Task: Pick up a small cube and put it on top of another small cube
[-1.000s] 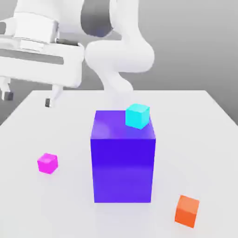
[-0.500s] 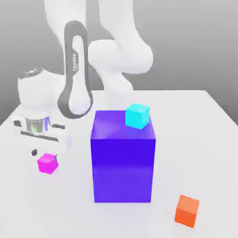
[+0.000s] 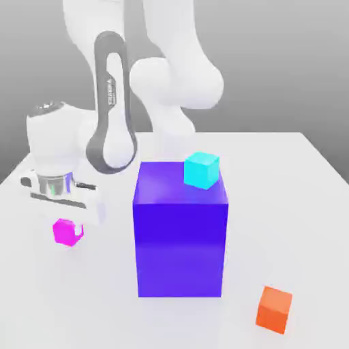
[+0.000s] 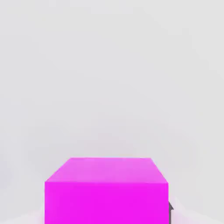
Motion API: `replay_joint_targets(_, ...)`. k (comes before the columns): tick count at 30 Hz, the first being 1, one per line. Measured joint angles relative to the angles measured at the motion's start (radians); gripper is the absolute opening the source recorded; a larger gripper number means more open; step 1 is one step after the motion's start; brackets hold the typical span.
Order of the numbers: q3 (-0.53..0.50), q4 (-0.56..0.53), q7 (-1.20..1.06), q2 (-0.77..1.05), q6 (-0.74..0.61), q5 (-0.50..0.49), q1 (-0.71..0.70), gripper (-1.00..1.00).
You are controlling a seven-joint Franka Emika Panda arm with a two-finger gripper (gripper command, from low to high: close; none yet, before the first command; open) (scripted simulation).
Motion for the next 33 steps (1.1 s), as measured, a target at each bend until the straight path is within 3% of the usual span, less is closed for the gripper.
replay_joint_targets(2, 0.002, 0.018, 0.063, -0.034, -0.050, -0.043, -0.030, -1.00)
replay_joint_targets(5, 0.044, 0.110, 0.169, 0.000, -0.110, -0.025, -0.053, -1.00)
replay_joint_targets(25, 0.049, 0.832, 0.994, 0.358, -0.480, 0.070, 0.163, -1.00)
replay_joint_targets(28, 0.060, 0.867, 1.014, 0.451, -0.423, 0.096, 0.163, -1.00)
replay_joint_targets(29, 0.066, 0.872, 1.012, 0.484, -0.395, 0.104, 0.159, 1.00)
replay_joint_targets(33, 0.066, 0.872, 1.012, 0.484, -0.395, 0.104, 0.159, 1.00)
